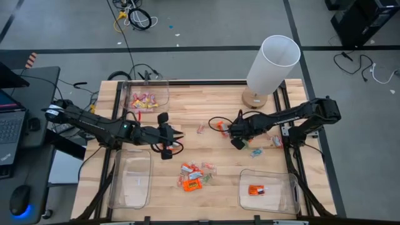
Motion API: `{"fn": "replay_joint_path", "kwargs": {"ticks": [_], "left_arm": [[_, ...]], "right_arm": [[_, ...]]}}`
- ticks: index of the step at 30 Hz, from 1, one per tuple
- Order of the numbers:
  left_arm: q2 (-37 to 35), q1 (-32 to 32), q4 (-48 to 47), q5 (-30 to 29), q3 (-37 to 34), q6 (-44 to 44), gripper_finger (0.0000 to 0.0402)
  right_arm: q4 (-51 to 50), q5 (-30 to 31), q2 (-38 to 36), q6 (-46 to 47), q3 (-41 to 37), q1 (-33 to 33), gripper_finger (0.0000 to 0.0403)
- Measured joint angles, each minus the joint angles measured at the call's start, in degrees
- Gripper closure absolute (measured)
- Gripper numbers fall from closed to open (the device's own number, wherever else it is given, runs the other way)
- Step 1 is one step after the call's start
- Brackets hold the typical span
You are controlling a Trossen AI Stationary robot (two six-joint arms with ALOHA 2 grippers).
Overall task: Sort candy
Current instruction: Put the chocolate into the bottom right transparent bin
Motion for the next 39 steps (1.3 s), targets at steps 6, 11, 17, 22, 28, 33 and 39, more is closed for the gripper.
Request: {"fn": "replay_joint_path", "kwargs": {"ticks": [6,11,17,22,28,33,39], "left_arm": [[2.9,3.5,7.2,1.0,0.0,0.2,0.0335],[8.2,8.2,16.1,10.7,0.0,-1.7,0.0335],[14.1,13.4,24.8,20.2,0.0,-6.5,0.0333],[18.0,16.4,28.7,23.5,0.0,-9.4,0.0315],[21.2,17.7,33.5,28.8,0.0,-11.0,0.0276],[21.5,17.7,35.7,28.7,0.0,-10.9,0.0254],[21.5,17.8,38.9,26.8,0.0,-11.0,0.0249]], "right_arm": [[1.3,8.5,-5.3,-4.9,2.8,4.9,0.0402],[8.5,16.8,-9.4,-13.2,3.7,9.9,0.0402],[19.3,23.5,-10.1,-28.9,3.7,14.4,0.0403],[27.9,28.8,-8.2,-44.7,3.7,16.8,0.0403],[35.1,33.0,-5.0,-60.6,3.7,17.4,0.0403],[37.8,36.0,-2.5,-67.0,3.7,17.0,0.0403],[40.0,37.2,-1.6,-67.8,3.7,16.3,0.0403]]}}
